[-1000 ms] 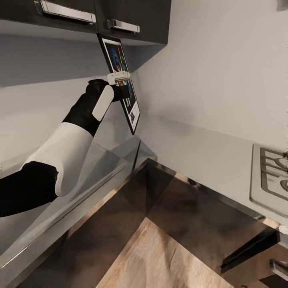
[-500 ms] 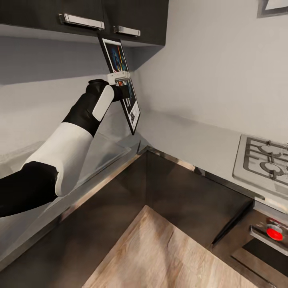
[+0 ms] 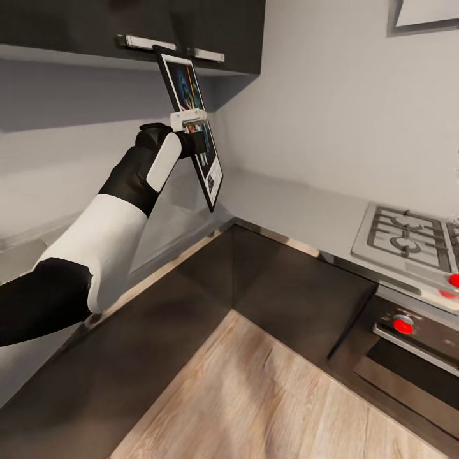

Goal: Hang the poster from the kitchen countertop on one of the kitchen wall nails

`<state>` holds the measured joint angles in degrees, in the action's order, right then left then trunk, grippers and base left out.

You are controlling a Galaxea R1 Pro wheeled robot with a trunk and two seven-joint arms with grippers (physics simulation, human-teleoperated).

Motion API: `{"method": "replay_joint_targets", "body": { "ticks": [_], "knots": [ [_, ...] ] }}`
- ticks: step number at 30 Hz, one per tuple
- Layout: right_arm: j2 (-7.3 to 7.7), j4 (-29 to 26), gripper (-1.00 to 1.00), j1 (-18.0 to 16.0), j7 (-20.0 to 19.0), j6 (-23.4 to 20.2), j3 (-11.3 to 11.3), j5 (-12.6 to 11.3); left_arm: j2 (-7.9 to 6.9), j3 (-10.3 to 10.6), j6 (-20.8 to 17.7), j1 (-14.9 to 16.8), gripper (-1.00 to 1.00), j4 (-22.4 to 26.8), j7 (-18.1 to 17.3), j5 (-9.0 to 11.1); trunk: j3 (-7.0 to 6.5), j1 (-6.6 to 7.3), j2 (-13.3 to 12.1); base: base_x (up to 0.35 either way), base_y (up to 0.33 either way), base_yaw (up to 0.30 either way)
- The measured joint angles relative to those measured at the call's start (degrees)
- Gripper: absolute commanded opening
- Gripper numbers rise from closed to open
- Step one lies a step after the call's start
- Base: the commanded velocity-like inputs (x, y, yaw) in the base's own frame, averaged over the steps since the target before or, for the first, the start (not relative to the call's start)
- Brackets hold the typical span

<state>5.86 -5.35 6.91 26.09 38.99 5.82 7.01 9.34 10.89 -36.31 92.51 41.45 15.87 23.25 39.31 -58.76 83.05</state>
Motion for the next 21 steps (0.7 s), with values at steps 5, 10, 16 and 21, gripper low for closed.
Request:
{"method": "replay_joint_targets", "body": {
  "ticks": [5, 10, 16, 21],
  "knots": [
    [0.00, 0.00, 1.00, 0.00, 0.02, -0.02, -0.06, -0.01, 0.00, 0.00, 0.00, 0.00, -1.00, 0.00, 0.00, 0.00, 0.00, 0.00, 0.00, -0.336, 0.000, 0.000],
    [0.00, 0.00, 1.00, 0.00, 0.03, -0.03, -0.02, -0.01, 0.06, 0.00, 0.00, 0.00, -1.00, 0.00, -0.01, 0.01, 0.00, 0.00, 0.00, -0.336, 0.000, 0.000],
    [0.00, 0.00, 1.00, 0.00, 0.03, -0.03, -0.02, -0.01, 0.23, 0.16, -0.03, 0.00, -1.00, 0.11, -0.09, 0.01, 0.00, 0.00, 0.00, -0.336, 0.000, 0.000],
    [0.00, 0.00, 1.00, 0.00, 0.03, -0.03, -0.07, -0.01, 0.30, 0.24, -0.01, 0.00, -1.00, 0.13, -0.28, 0.01, 0.00, 0.00, 0.00, -0.336, 0.000, 0.000]
  ]
}}
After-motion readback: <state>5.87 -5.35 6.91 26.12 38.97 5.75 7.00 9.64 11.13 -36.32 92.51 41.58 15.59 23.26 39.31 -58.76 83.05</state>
